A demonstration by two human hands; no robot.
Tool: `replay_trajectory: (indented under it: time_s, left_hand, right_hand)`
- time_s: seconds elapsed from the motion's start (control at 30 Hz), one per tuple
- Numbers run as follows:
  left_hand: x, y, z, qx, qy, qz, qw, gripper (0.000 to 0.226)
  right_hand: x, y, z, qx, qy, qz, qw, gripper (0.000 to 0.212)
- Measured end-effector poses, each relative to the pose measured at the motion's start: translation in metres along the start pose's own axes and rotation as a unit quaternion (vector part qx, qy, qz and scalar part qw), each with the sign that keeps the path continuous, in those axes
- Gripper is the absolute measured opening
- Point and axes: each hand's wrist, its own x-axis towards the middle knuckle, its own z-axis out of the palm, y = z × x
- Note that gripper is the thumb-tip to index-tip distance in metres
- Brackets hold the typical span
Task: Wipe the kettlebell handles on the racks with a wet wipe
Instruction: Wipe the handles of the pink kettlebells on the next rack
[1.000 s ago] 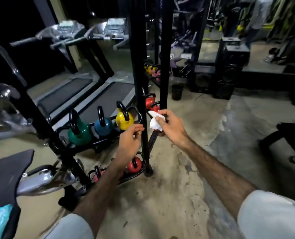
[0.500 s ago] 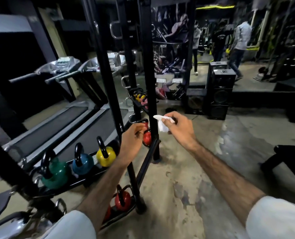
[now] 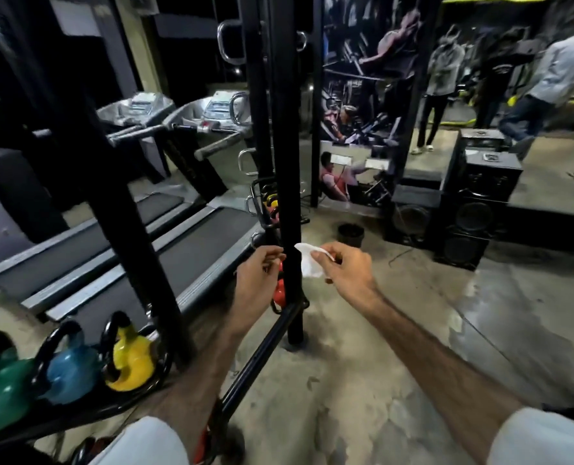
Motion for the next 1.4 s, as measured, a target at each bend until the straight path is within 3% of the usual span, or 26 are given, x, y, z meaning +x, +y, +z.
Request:
replay_trajectory:
  time_s: [0.23, 0.4, 0.53, 0.7, 0.9, 0.97, 1.17, 1.4]
  left_hand:
    - [0.121, -0.055, 0.101, -0.031, 0.019, -0.019, 0.999, 0.023]
    - [0.219, -0.079, 0.165, -0.006, 0.01, -0.027, 1.0, 0.025]
    - [0.294, -0.078, 0.215, 0.006, 0.015, -0.028, 0.999, 0.028]
    - [0.377, -0.097, 0.278, 0.022, 0.033, -0.037, 0.999, 0.029]
    - [0.453, -0.135, 0.361, 0.041, 0.141, -0.101, 0.984, 0.026]
    - [0.484, -0.138, 0.396, 0.04, 0.182, -0.147, 0.971, 0.029]
    - [0.538, -0.149, 0.431, 0.07, 0.261, -0.228, 0.935, 0.02]
    - [0.556, -0.211, 0.452, 0.145, 0.322, -0.311, 0.882, 0.023]
  right_hand:
    - [0.15, 0.085, -0.006, 0.026, -0.025, 0.012, 0.999, 0.021]
    - [0.271, 0.122, -0.027, 0.011, -0.031, 0.021, 0.999, 0.052]
    - [0.361, 0.155, -0.042, 0.019, -0.035, 0.02, 0.999, 0.024]
    - [0.477, 0.221, -0.041, 0.024, -0.059, 0.002, 0.998, 0.021]
    - [0.602, 0.295, -0.021, 0.059, -0.125, -0.044, 0.989, 0.016]
    - [0.654, 0.317, -0.015, 0.049, -0.181, -0.052, 0.981, 0.015]
    - [0.742, 0.334, 0.024, 0.063, -0.294, -0.091, 0.949, 0.017]
    - [0.788, 0.348, 0.101, 0.08, -0.413, -0.131, 0.898, 0.016]
